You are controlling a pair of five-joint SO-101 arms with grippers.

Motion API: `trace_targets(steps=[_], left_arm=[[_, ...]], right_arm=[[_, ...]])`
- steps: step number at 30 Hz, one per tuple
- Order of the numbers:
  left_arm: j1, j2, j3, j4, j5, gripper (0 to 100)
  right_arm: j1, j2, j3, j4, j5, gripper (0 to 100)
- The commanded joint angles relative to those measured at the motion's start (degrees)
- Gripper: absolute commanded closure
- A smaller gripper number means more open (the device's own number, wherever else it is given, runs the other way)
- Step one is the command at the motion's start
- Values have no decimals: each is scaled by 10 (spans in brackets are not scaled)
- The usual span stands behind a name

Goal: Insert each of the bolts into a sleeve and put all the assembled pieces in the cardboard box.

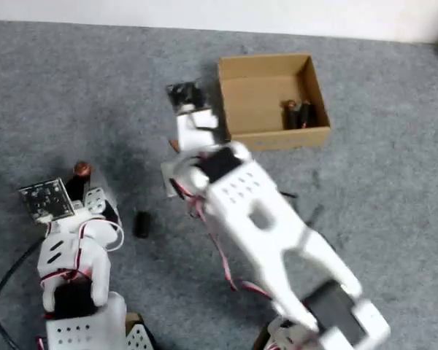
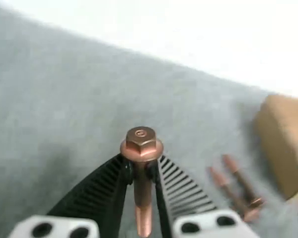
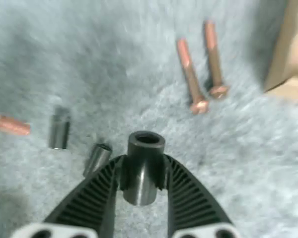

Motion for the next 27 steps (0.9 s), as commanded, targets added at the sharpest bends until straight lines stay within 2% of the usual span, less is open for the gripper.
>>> trace_targets(steps=[1, 7, 12, 16, 20, 23, 27], left_arm=[[65, -9, -111, -17, -7, 994], [139, 29, -211, 19, -6, 994], [181, 236, -337, 23, -6, 994], [188, 351, -371, 22, -7, 994], [211, 325, -331, 26, -7, 994], [261, 275, -285, -11, 0, 994], [266, 177, -233, -95, 98, 994]], right_arm=[[24, -162, 45, 1, 55, 993], [27, -383, 183, -14, 178, 993], [27, -572, 341, -117, 256, 993], [27, -687, 443, -155, 285, 993], [27, -773, 524, -158, 286, 993], [27, -828, 577, -182, 285, 993], [27, -905, 672, -207, 284, 993]])
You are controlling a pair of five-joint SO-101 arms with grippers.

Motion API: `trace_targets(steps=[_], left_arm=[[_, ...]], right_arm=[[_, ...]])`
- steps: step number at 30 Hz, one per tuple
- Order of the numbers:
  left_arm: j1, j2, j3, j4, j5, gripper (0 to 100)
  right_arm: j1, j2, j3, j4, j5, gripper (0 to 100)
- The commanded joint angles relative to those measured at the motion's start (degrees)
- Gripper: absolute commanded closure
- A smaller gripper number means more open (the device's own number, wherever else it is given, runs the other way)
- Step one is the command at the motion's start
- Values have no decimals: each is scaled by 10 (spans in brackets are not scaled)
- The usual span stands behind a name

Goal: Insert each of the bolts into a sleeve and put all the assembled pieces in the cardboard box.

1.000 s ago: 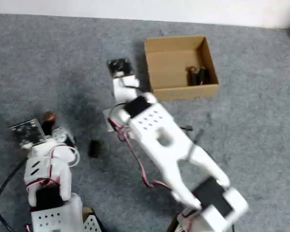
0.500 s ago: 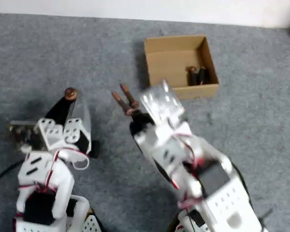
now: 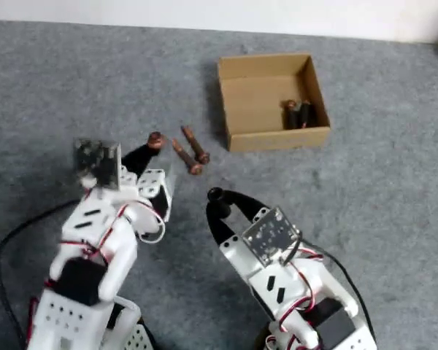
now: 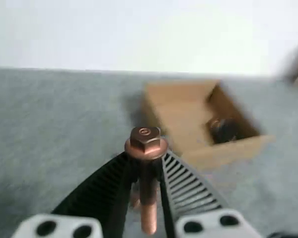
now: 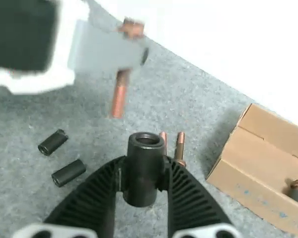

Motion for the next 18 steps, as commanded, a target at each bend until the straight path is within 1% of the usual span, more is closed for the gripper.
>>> trace_targets(steps=[1, 4, 8, 13, 15, 18], left_arm=[[15, -117, 34, -85, 98, 994], [41, -202, 61, -77, 132, 994], [86, -279, 99, -77, 135, 994], [171, -249, 109, -74, 135, 994], [187, -226, 109, -76, 135, 994], [188, -203, 111, -79, 135, 994]], right_arm=[[6, -55, 62, -38, 8, 993], [1, -46, 90, -39, 8, 993], [1, -49, 87, -39, 8, 993], [1, -49, 86, -39, 7, 993], [1, -49, 86, -39, 7, 993], [1, -49, 87, -39, 7, 993]])
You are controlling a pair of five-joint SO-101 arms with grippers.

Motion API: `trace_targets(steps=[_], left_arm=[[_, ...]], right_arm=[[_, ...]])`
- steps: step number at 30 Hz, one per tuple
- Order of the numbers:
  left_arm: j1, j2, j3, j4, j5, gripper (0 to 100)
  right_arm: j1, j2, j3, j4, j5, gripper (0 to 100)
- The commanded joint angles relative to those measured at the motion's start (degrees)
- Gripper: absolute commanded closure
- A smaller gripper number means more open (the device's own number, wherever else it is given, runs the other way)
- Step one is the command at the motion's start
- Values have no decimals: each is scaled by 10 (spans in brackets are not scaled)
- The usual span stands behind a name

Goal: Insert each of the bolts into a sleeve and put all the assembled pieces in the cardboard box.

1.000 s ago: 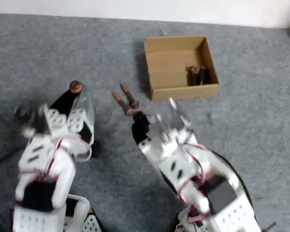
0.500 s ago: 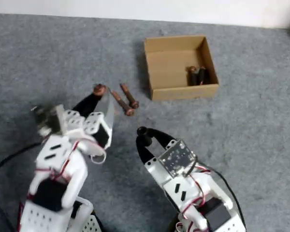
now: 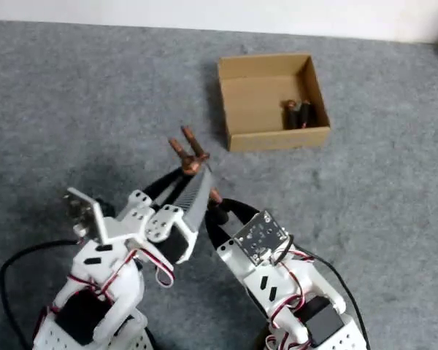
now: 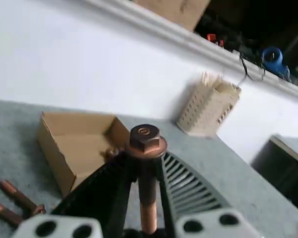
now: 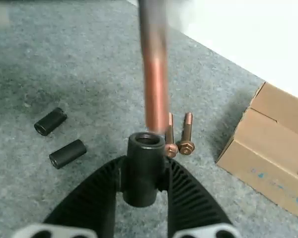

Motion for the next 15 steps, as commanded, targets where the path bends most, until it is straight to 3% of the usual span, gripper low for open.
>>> trace_targets(steps=[1, 15], left_arm=[[13, 32, -3, -15, 3, 994], [11, 35, 8, -14, 0, 994]], right_arm=[[1, -6, -3, -21, 6, 993], [2, -6, -1, -43, 8, 993]])
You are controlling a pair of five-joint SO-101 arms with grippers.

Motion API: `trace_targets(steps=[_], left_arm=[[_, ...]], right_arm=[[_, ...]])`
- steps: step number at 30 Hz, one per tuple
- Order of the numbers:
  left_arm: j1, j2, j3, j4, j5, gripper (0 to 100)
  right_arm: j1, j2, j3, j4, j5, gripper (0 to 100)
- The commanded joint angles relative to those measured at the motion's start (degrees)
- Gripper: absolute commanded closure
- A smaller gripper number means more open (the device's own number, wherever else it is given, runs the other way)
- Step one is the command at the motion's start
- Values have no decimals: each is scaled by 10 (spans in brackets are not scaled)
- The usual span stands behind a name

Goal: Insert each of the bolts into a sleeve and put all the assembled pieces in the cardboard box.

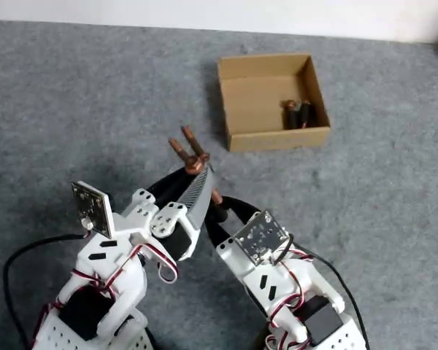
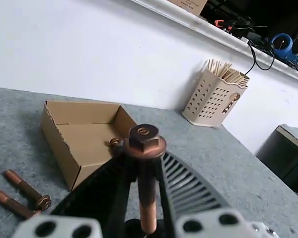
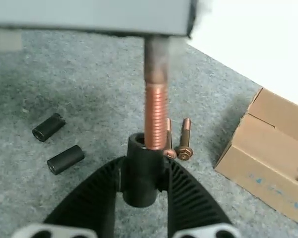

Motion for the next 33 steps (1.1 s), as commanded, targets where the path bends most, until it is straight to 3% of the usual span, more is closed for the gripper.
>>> trace_targets(steps=[1, 8, 28, 33], left_arm=[[9, 0, 6, -14, 0, 994], [-15, 5, 10, -13, 0, 994], [6, 5, 87, -12, 0, 994], [21, 0, 109, -16, -43, 994]], right_arm=[[3, -6, -6, -22, 8, 993], [5, -6, -6, -22, 9, 993], [6, -6, -6, -21, 10, 993], [6, -6, -6, -21, 10, 993]])
